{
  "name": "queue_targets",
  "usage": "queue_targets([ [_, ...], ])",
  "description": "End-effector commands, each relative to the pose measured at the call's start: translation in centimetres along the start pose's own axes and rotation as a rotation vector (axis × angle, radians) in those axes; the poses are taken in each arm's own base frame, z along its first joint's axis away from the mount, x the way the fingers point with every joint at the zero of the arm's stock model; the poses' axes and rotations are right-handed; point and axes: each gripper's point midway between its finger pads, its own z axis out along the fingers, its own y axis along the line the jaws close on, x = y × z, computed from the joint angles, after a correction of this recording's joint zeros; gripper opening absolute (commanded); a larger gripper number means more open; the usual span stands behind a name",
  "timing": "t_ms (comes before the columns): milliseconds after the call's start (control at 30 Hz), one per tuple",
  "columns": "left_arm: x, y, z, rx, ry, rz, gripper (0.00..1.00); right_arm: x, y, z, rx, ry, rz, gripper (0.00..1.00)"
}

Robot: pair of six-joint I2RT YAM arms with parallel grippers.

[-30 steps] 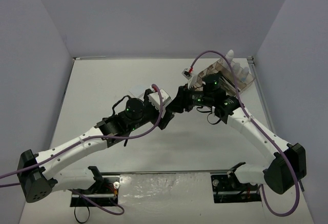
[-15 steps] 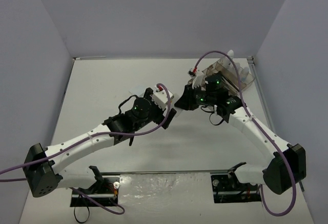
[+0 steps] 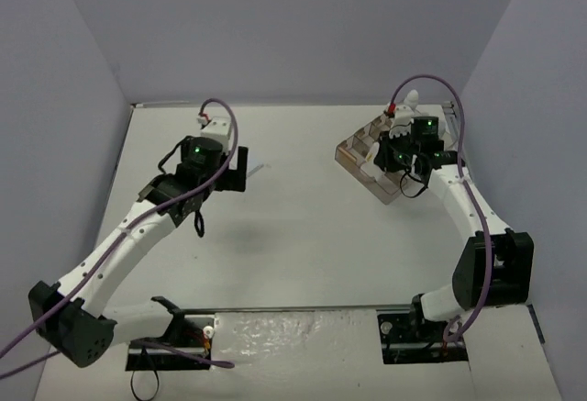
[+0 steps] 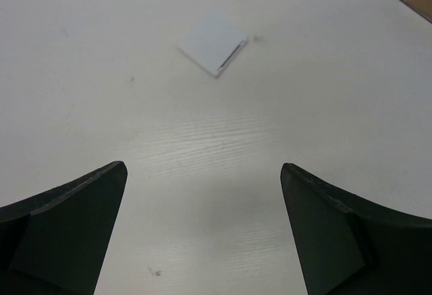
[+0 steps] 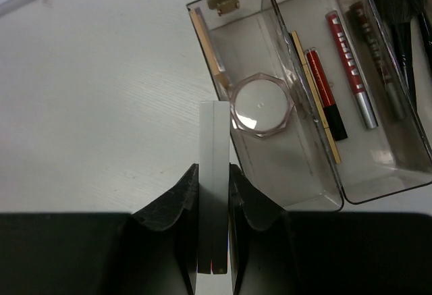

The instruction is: Organize the makeup

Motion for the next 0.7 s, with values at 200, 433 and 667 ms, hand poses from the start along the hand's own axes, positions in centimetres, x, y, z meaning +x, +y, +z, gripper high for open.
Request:
queue_targets([
  [200, 2.9, 7.4, -0.9, -0.085, 0.052, -0.216, 0.97, -0.4, -5.2, 2.7, 0.149, 0.062, -0.215, 0.00],
  [433, 3.8, 8.3, -0.6, -0.091, 0.072, -0.252, 0.97, 2.0, -5.8, 2.8, 0.180, 0.124, -0.200, 0.06],
  [667, 4.4, 8.7, -0.5, -0.113, 0.079, -0.248, 0.97, 2.3, -5.0, 3.0, 0.145, 0.122, -0.179, 0.28],
])
